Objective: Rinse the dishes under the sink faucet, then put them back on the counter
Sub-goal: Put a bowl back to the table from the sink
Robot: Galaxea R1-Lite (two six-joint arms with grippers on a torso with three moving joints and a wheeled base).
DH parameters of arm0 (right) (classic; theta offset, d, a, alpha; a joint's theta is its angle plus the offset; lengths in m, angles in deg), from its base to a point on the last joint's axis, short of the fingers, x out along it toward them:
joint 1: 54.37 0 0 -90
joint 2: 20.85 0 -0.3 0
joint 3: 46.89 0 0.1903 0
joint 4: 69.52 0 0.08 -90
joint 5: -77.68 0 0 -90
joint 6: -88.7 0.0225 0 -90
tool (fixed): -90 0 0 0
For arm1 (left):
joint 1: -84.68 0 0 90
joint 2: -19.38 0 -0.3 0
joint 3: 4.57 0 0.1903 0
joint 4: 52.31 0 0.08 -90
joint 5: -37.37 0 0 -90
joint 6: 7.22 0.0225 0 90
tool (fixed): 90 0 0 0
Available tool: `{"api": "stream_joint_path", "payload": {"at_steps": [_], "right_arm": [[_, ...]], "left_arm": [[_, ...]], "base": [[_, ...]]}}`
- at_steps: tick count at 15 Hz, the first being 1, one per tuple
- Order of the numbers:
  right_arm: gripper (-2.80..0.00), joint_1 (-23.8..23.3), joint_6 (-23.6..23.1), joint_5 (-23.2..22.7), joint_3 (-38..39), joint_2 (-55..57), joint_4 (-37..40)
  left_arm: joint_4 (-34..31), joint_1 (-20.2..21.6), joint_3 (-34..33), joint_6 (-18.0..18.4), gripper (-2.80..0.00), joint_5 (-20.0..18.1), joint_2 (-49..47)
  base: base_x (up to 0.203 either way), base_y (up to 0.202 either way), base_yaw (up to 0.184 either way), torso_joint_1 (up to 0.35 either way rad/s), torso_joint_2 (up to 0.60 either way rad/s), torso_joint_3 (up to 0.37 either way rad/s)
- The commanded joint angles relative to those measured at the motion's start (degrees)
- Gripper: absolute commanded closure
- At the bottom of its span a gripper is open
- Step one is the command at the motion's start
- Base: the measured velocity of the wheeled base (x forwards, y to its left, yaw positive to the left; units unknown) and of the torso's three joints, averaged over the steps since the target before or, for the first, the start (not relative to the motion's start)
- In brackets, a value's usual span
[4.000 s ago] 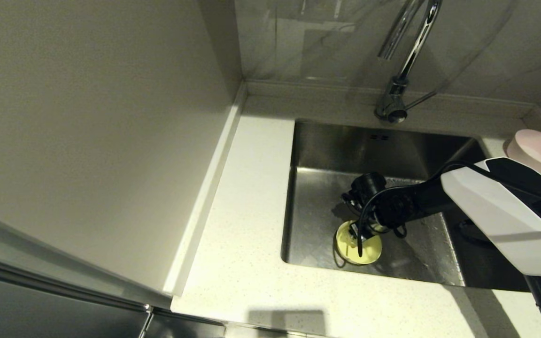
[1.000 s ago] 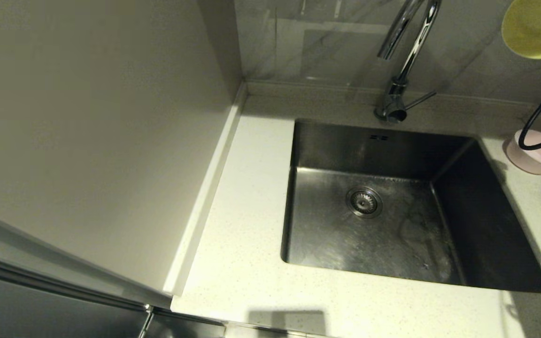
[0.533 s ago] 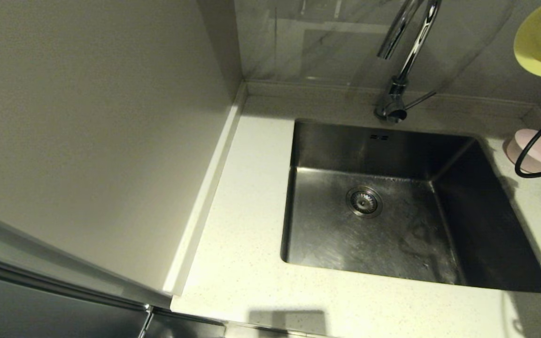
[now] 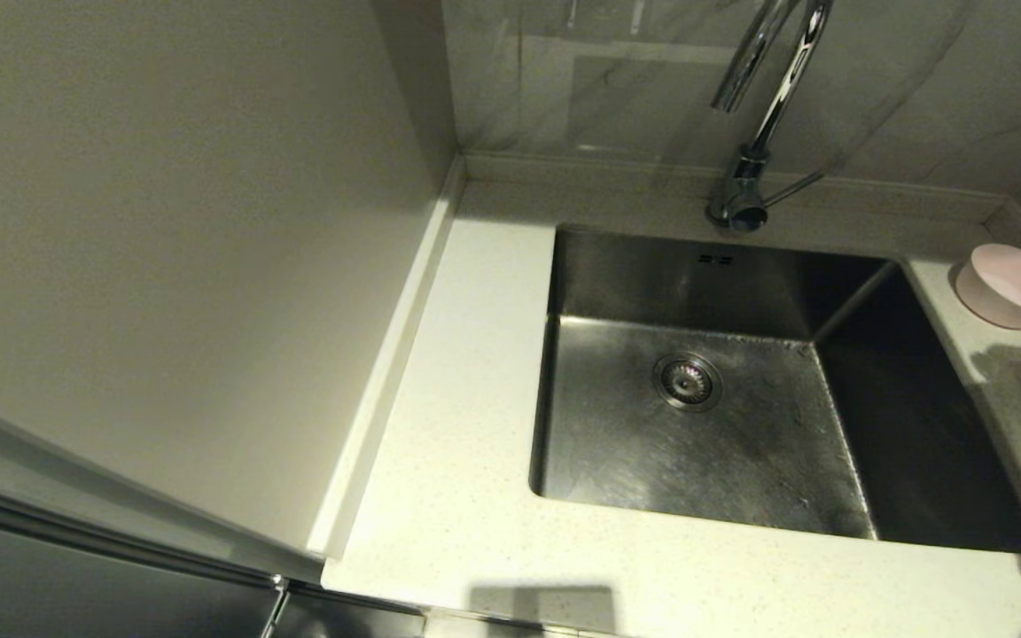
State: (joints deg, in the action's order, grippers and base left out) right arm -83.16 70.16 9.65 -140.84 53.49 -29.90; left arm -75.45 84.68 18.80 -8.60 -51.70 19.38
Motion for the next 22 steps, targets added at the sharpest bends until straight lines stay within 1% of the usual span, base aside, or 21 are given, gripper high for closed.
{"api": "stream_joint_path", "payload": {"at_steps": [1, 3, 4, 5, 6, 8, 9, 11, 12, 13, 16, 17, 18, 22], "right_arm": [[0.0, -6.69, -0.46, -3.65, 1.52, -6.56, 29.21], [0.0, -8.09, -0.9, -4.8, 6.35, -7.79, 33.59], [0.0, -8.32, -0.95, -5.21, 7.11, -8.08, 37.5], [0.0, -8.37, -0.97, -7.05, 7.64, -8.11, 40.34], [0.0, -8.38, -1.01, -9.9, 8.94, -8.05, 41.09], [0.0, -8.2, -1.06, -11.25, 11.6, -7.15, 39.13], [0.0, -8.15, -1.11, -11.35, 13.71, -6.57, 36.07], [0.0, -8.16, -1.48, -11.3, 19.2, -5.26, 25.15], [0.0, -8.21, -2.2, -10.93, 21.94, -4.44, 18.47], [0.0, -8.26, -2.92, -9.94, 24.47, -3.69, 12.24], [0.0, -8.29, -4.72, -7.47, 29.24, -1.4, -2.38], [0.0, -8.3, -5.58, -6.64, 29.7, -0.85, -5.38], [0.0, -8.3, -6.33, -6.25, 29.8, -0.51, -6.6], [0.0, -8.3, -7.79, -6.26, 29.8, 0.34, -6.75]], "left_arm": [[0.03, 0.0, 0.0, -0.03, 0.0, 0.04, 0.09], [0.03, 0.0, 0.0, -0.03, 0.0, 0.04, 0.09], [0.03, 0.0, 0.0, -0.03, 0.0, 0.04, 0.09], [0.03, 0.0, 0.0, -0.03, 0.0, 0.04, 0.09], [0.03, 0.0, 0.0, -0.03, 0.0, 0.04, 0.09], [0.03, 0.0, 0.0, -0.03, 0.0, 0.04, 0.09], [0.03, 0.0, 0.0, -0.03, 0.0, 0.04, 0.09], [0.03, 0.0, 0.0, -0.03, 0.0, 0.04, 0.09], [0.03, 0.0, 0.0, -0.03, 0.0, 0.04, 0.09], [0.03, 0.0, 0.0, -0.03, 0.0, 0.04, 0.09], [0.03, 0.0, 0.0, -0.03, 0.0, 0.04, 0.09], [0.03, 0.0, 0.0, -0.03, 0.0, 0.04, 0.09], [0.03, 0.0, 0.0, -0.03, 0.0, 0.04, 0.09], [0.03, 0.0, 0.0, -0.03, 0.0, 0.04, 0.09]], "base": [[0.0, 0.0, 0.0, 0.0, 0.0, 0.0], [0.0, 0.0, 0.0, 0.0, 0.0, 0.0], [0.0, 0.0, 0.0, 0.0, 0.0, 0.0], [0.0, 0.0, 0.0, 0.0, 0.0, 0.0], [0.0, 0.0, 0.0, 0.0, 0.0, 0.0], [0.0, 0.0, 0.0, 0.0, 0.0, 0.0], [0.0, 0.0, 0.0, 0.0, 0.0, 0.0], [0.0, 0.0, 0.0, 0.0, 0.0, 0.0], [0.0, 0.0, 0.0, 0.0, 0.0, 0.0], [0.0, 0.0, 0.0, 0.0, 0.0, 0.0], [0.0, 0.0, 0.0, 0.0, 0.0, 0.0], [0.0, 0.0, 0.0, 0.0, 0.0, 0.0], [0.0, 0.0, 0.0, 0.0, 0.0, 0.0], [0.0, 0.0, 0.0, 0.0, 0.0, 0.0]]}}
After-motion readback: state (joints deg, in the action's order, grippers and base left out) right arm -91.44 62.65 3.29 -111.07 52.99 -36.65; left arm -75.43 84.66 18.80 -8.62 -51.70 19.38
